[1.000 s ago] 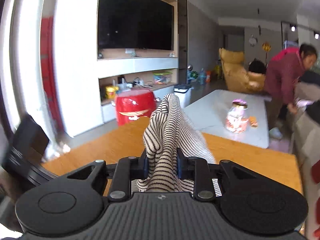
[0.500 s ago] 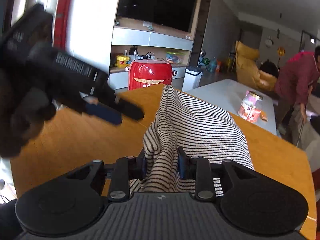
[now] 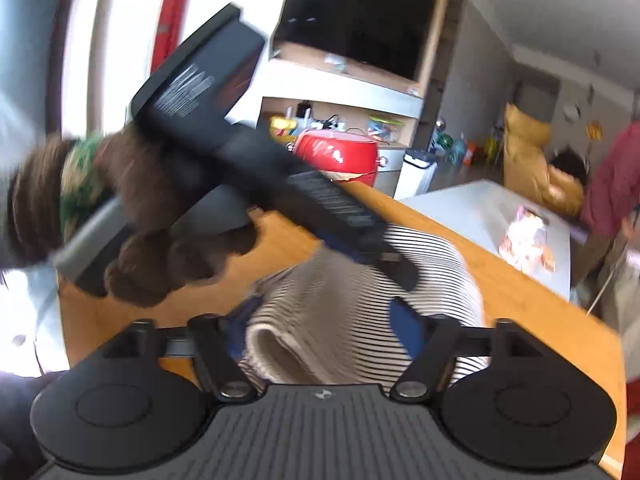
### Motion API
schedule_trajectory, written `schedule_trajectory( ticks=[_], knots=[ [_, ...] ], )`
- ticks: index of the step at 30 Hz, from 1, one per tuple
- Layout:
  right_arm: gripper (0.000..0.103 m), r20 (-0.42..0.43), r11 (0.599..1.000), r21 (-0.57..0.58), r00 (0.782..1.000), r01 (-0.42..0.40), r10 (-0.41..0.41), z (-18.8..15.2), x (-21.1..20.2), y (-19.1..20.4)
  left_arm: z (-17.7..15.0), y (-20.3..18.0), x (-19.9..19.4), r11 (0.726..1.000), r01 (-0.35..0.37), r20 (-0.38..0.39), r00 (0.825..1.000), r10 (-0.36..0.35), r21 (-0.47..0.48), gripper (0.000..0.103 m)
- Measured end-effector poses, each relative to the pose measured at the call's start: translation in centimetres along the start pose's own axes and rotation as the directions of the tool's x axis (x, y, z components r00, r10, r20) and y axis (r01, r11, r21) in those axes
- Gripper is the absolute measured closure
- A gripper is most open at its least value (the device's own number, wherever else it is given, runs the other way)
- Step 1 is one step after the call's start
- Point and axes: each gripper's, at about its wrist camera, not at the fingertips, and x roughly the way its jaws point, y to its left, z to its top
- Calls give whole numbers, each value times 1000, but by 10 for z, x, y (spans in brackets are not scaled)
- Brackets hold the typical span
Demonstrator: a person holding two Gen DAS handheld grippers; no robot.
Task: Fold clothes
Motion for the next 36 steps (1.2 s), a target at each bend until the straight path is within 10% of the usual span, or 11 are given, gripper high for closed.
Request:
schedule_trajectory(
  ticks=[5,9,14,19,23,29,36],
  knots=[
    [5,-16,951,309,1000,-20,26,-4,-6,-71,-4,5,-3,1000,7,4,1000,-7,13,34],
    [5,-42,838,537,990,-94,138,-33,20,-101,-4,8,-3,1000,20,8,1000,-20,0,34],
    [5,-49,760,633,972,-150,232,-57,35,-98,-5,14,-7,999,35,10,999,-35,-14,34],
    [34,-12,912,391,990,-127,143,-19,5,-64,-7,23,-14,998,34,32,999,-32,-51,32],
    [33,-13,989,119,996,-90,92,-3,-14,-18,-14,38,-26,993,66,56,997,-60,-99,29],
    [24,-95,977,146,981,-153,168,-1,-11,-28,-21,39,-36,996,42,55,998,-38,-77,29],
    [17,38,931,319,984,-176,173,47,-10,-95,-23,35,-33,997,45,59,997,-42,-57,23]
  ],
)
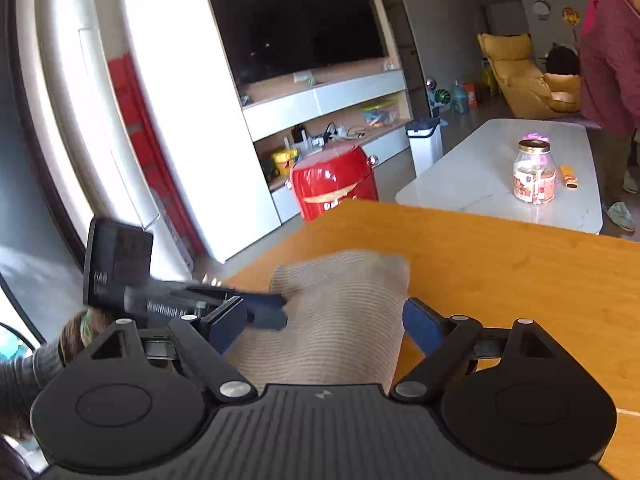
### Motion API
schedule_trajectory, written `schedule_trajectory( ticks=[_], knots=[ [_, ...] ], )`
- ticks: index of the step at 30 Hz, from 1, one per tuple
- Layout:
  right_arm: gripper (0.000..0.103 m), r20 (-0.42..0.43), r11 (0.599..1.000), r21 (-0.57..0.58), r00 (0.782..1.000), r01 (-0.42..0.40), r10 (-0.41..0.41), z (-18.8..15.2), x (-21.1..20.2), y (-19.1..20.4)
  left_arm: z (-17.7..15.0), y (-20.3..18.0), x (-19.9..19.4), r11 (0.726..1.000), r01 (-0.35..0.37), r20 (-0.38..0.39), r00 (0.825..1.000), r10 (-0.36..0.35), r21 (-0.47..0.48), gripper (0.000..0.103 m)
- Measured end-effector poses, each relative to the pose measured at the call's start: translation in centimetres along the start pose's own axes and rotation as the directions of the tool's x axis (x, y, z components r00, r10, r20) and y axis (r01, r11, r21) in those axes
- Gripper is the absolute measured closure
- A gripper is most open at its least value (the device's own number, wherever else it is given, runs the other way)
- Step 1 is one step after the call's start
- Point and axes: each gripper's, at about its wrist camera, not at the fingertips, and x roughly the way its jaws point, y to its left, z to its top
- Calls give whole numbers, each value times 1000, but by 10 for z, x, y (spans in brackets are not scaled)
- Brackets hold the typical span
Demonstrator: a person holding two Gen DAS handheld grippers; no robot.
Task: Fold clothes
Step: 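Press the folded shirt flat with the right tool and release it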
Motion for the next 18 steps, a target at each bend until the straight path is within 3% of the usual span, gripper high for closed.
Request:
schedule_trajectory(
  ticks=[6,9,10,11,13,16,18],
  knots=[
    [17,-90,978,207,996,23,-5,17,80,-54,-4,-9,1,999,-13,6,1000,13,52,20],
    [14,-188,948,318,978,-24,88,4,131,-76,-4,-5,0,999,0,7,1000,0,32,20],
    [18,-224,933,358,967,-35,122,-3,146,-81,-3,-3,0,1000,5,7,1000,-5,19,19],
    [39,-232,931,361,963,-47,139,-7,152,-80,-2,-1,0,1000,10,8,1000,-10,4,18],
    [44,-217,942,326,964,-76,153,-8,152,-75,-1,2,1,999,26,11,1000,-25,-25,16],
    [50,-126,957,251,975,-146,182,-5,120,-62,1,-1,5,998,53,9,999,-53,-28,9],
    [50,-122,969,217,981,-120,149,-10,106,-62,1,-5,11,998,67,4,998,-67,-10,9]
  ],
)
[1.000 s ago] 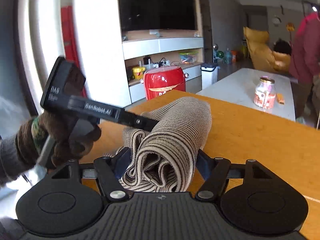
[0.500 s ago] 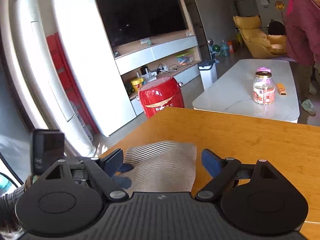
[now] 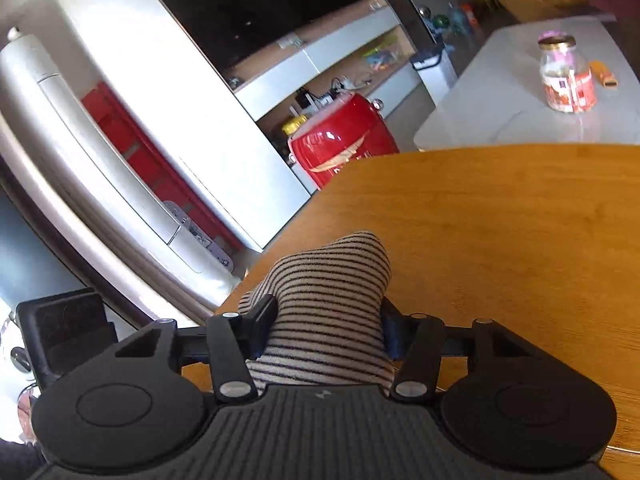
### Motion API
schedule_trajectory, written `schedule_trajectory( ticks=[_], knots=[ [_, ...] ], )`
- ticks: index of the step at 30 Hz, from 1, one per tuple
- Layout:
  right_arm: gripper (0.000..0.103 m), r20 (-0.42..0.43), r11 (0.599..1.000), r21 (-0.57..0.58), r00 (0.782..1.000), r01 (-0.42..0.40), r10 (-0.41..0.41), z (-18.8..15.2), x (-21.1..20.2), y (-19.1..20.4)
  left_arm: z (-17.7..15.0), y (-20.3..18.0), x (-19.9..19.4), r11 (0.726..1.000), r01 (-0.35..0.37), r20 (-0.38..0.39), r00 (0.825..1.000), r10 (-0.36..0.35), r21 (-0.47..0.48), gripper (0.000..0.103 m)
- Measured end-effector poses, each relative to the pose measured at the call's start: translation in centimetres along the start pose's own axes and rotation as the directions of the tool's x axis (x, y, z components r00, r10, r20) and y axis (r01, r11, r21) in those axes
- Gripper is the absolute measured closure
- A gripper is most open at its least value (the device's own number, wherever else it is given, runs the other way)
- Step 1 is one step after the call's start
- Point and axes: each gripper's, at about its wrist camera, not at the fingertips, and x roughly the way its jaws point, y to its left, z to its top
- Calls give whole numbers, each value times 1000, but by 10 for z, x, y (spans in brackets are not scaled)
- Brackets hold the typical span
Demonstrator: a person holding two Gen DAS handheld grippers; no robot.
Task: Fold clothes
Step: 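Press the folded shirt flat with the right tool and release it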
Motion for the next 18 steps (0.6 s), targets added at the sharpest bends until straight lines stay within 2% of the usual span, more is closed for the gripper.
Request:
schedule_trajectory(
  ticks=[2,3,4,5,7,9,10,11,13,16,18],
  knots=[
    [49,-18,993,-21,993,113,-114,-10,-1,-10,-1,-3,9,999,29,5,1000,-29,26,9],
    [48,-12,982,-55,983,183,-183,-18,2,-16,0,-3,13,998,51,7,999,-51,28,9],
    [37,14,972,-80,975,221,-220,-24,1,-19,1,-4,18,998,60,7,998,-60,24,9],
    [35,34,967,-84,970,241,-239,-27,-1,-20,3,-4,21,998,60,5,998,-60,22,9],
    [34,54,962,-73,964,263,-260,-29,-8,-15,4,-4,24,998,59,-2,998,-59,21,9],
    [28,86,950,-101,953,297,-289,-35,-16,-3,4,-3,22,998,53,-8,999,-53,24,9],
    [22,104,942,-118,948,313,-302,-37,-20,4,4,-3,20,999,47,-10,999,-47,25,9],
    [13,117,942,-124,947,312,-298,-40,-26,10,3,-3,19,999,40,-10,999,-40,26,9],
    [0,140,948,-126,951,293,-275,-47,-41,23,3,-4,17,999,31,-10,999,-31,27,9],
    [0,162,948,-124,949,292,-271,-64,-59,44,3,-2,17,999,35,-10,999,-35,19,6],
    [0,135,929,-145,937,340,-321,-78,-57,55,3,-2,17,999,33,-10,999,-33,16,7]
  ],
)
